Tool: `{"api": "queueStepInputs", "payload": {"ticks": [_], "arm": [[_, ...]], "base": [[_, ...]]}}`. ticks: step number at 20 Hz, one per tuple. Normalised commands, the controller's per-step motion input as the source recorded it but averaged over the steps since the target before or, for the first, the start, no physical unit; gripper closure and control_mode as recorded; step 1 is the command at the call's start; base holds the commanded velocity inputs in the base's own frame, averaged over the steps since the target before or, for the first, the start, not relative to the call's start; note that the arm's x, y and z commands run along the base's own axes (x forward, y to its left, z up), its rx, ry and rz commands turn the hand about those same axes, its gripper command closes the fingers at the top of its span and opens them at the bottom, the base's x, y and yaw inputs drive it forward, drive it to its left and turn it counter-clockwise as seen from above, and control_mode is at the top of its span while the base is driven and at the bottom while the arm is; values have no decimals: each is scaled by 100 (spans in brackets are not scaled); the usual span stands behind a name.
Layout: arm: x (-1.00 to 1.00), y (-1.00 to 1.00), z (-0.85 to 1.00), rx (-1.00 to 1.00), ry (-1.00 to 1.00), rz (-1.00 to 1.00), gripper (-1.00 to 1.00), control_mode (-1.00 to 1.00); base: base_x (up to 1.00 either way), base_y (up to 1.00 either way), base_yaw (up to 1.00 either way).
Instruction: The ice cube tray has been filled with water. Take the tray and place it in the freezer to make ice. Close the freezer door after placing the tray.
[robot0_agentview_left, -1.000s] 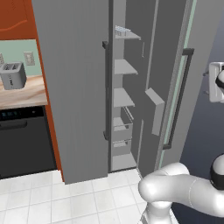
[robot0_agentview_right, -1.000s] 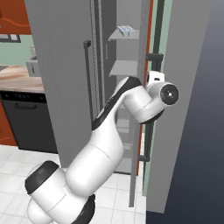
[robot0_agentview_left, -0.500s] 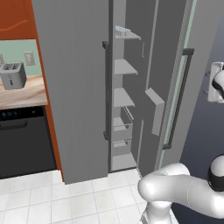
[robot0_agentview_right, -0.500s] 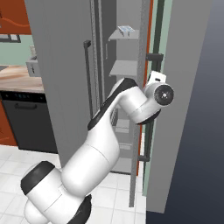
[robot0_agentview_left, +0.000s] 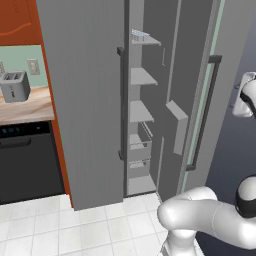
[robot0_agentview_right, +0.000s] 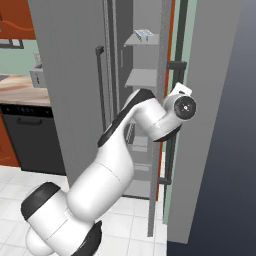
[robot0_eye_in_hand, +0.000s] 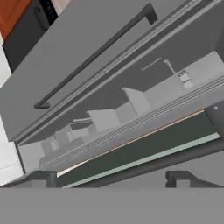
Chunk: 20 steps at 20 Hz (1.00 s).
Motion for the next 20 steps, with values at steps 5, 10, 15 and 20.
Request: {"api": "queueStepInputs", "payload": {"ticks": [5, 10, 15, 20], "arm": [[0, 0, 0, 20, 5, 0, -100, -100], [4, 0, -1, 13, 0, 0, -100, -100], [22, 0, -3, 4, 0, 0, -100, -100], [31, 0, -10, 0, 0, 0, -100, -100]], "base": [[0, 0, 0], [0, 0, 0], [0, 0, 0], [0, 0, 0]]}}
